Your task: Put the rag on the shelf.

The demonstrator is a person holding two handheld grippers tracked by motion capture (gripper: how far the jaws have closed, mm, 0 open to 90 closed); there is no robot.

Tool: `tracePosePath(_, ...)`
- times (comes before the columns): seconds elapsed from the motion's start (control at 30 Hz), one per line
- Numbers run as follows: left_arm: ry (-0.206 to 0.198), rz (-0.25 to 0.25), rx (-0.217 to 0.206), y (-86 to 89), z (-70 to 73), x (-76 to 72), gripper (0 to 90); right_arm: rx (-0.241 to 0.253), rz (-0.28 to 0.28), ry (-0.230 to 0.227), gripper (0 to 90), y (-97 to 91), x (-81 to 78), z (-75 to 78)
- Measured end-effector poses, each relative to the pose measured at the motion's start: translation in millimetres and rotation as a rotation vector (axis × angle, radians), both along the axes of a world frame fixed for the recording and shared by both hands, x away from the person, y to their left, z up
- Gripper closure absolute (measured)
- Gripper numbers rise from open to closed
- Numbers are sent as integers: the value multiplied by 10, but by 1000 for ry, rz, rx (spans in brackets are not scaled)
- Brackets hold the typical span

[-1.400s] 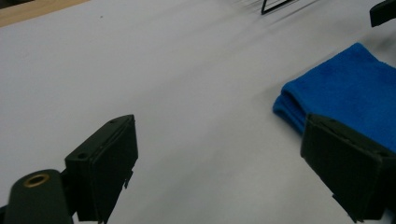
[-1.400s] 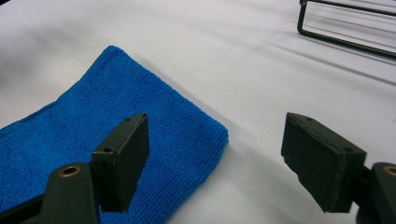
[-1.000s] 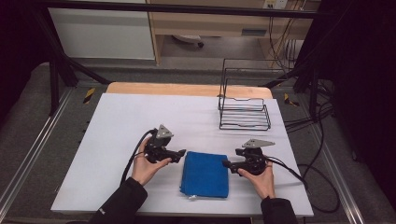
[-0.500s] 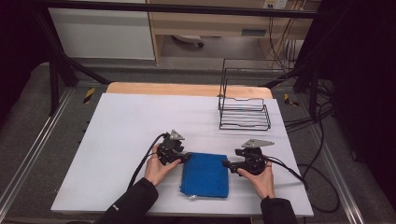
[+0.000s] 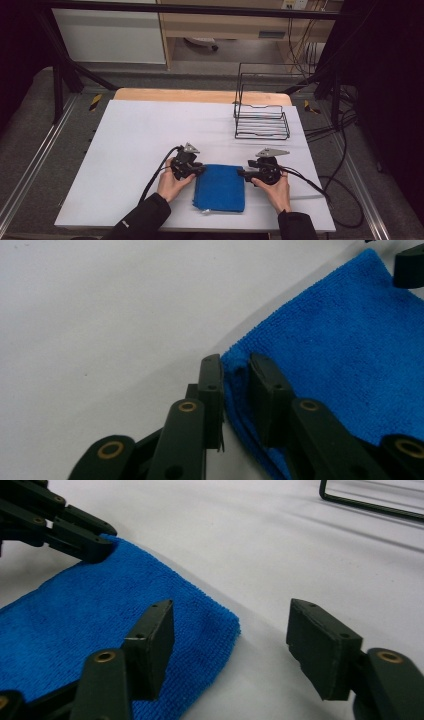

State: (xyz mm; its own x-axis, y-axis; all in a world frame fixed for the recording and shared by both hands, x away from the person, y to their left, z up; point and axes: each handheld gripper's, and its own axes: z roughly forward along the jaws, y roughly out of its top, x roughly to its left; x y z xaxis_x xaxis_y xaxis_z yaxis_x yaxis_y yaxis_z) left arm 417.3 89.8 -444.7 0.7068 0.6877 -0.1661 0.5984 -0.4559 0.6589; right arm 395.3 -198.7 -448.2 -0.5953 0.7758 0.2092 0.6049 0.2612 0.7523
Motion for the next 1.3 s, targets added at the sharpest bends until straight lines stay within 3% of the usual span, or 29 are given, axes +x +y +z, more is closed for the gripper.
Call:
tracePosePath(0.23,2,-3,3,-18,-1,-12,823,-10,-7,25,574,26,39,-39)
tracePosePath(0.4,1,-1,5,-28,1,-16,834,-5,2,72,679,54,31,-64)
tracePosePath(0.63,7,-2,-2,-23,-2,-9,839,11,-6,118,756,64,39,-58)
tracePosePath(0.73,6,-3,-2,-23,-1,-10,845,36,-16,169,830,65,57,-55)
tracePosePath(0.83,4,-8,-6,-14,3,-8,849,48,-20,183,850,62,58,-46)
tracePosePath(0.97,6,-3,-34,14,31,-9,851,65,-19,164,856,40,34,-4)
tracePosePath(1.3,-56,6,-113,98,226,-98,851,151,-18,78,855,-28,-85,145)
